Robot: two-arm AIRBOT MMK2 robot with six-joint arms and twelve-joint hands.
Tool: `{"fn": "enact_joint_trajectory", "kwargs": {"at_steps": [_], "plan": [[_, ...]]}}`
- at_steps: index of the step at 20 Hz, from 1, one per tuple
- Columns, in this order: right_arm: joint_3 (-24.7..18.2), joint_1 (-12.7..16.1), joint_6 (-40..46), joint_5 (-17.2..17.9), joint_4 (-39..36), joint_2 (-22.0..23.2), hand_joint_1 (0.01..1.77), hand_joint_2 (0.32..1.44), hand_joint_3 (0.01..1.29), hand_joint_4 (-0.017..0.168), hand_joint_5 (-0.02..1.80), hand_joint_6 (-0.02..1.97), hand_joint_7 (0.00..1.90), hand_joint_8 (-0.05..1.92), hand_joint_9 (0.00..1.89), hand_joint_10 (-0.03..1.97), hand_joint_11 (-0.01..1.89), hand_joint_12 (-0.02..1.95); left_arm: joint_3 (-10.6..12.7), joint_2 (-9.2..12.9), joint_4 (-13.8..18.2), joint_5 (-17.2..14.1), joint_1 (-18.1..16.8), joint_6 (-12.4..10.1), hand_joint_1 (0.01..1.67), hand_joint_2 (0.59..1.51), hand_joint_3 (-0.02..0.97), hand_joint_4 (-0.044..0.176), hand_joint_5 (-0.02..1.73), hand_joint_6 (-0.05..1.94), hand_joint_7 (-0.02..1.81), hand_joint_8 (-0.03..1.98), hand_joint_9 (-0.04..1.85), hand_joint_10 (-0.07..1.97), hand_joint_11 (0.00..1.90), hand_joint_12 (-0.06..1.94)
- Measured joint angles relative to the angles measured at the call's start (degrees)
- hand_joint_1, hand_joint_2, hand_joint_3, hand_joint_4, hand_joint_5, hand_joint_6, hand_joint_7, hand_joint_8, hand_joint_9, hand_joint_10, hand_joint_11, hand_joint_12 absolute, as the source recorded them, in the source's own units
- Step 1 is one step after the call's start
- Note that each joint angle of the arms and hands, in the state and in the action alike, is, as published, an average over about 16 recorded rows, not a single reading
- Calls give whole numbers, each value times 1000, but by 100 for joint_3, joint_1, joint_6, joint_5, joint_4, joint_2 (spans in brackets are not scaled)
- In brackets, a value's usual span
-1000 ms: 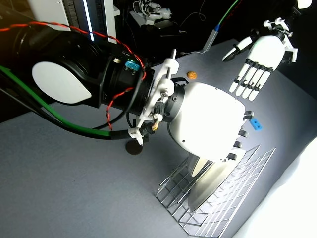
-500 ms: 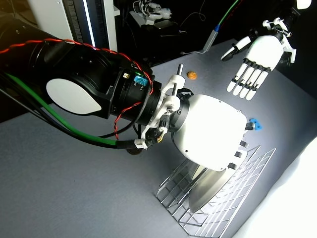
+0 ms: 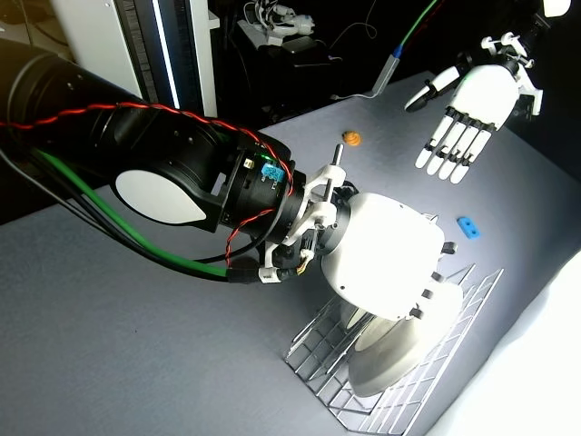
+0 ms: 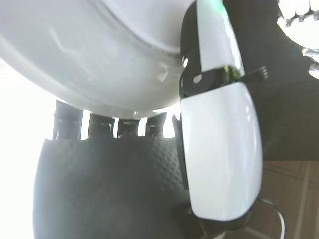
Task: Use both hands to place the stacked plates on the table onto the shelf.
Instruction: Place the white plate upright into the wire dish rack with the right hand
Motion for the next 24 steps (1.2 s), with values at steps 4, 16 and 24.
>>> {"fn": "enact_joint_trajectory", "kwargs": {"at_steps": [4, 16, 24], "plan": [[32, -94, -46, 61, 1, -44, 1231, 988, 11, 3, 1001, 824, 1094, 783, 1307, 82, 874, 1111, 0, 0, 17, -2, -15, 1, 15, 1119, 22, 0, 68, 8, 68, 7, 31, 20, 20, 10], [42, -282, -237, 327, 16, -79, 1229, 1011, 10, -1, 935, 940, 1053, 785, 1268, 57, 819, 1153, 0, 0, 40, -6, -35, 1, 16, 1120, 22, 0, 76, 8, 80, 8, 46, 20, 22, 10], [41, -327, -266, 408, 56, -88, 1186, 1057, 10, -4, 819, 707, 977, 427, 1117, 30, 716, 1177, 0, 0, 49, -7, -35, 1, 15, 1120, 21, 0, 92, 8, 89, 7, 56, 19, 22, 10]]}}
